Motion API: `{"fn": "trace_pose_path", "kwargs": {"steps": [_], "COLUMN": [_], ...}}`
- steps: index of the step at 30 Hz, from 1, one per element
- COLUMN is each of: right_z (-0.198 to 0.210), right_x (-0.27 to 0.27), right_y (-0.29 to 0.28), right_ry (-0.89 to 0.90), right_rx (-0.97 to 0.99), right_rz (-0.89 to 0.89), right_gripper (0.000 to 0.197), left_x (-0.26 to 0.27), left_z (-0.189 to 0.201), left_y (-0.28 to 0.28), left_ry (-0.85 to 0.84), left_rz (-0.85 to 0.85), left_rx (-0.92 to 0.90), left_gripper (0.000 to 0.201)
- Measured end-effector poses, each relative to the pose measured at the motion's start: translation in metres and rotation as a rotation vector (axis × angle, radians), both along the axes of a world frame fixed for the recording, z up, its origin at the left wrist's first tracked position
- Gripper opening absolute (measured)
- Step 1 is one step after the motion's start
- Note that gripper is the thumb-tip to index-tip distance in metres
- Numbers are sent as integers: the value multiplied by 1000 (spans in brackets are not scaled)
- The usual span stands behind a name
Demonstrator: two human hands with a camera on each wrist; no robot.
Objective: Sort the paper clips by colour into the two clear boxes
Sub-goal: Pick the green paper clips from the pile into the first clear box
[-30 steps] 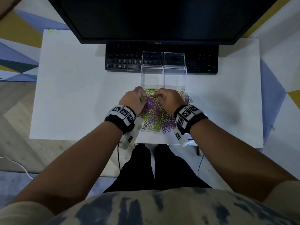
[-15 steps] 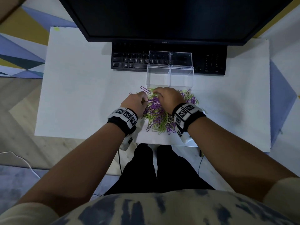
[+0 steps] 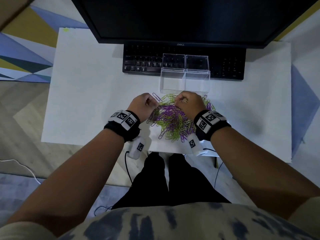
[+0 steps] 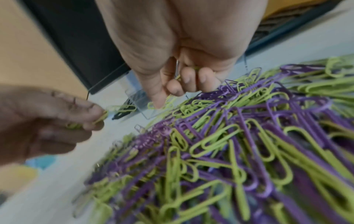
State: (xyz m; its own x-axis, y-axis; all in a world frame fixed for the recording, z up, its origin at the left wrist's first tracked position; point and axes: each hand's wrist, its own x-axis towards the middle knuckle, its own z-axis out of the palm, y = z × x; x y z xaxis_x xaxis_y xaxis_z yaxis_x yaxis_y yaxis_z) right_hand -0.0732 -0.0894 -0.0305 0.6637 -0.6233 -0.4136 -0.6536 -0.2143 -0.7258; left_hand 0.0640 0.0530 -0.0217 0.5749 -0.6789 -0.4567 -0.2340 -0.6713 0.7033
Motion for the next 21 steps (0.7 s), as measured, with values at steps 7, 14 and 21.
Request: {"fn": "trace_pose_path", "kwargs": {"steps": [7,14,21], "right_z": [15,22,48], "right_x": [-14,-26,-18], "right_y": [-5,-20,-44], "right_ry": [-27,-152,-127], "right_rx": [383,668,450], "right_rz": [-239,-410,-265], "right_gripper": [13,8,9], "left_x": [11,20,25], "left_z": [14,39,37], "left_y": [-23,-86,-125], "left_ry": [54,-218,-373], "left_rz": [145,-217,-587], "left_rx": [-98,-61,164], "left_gripper": [19,7,16]}}
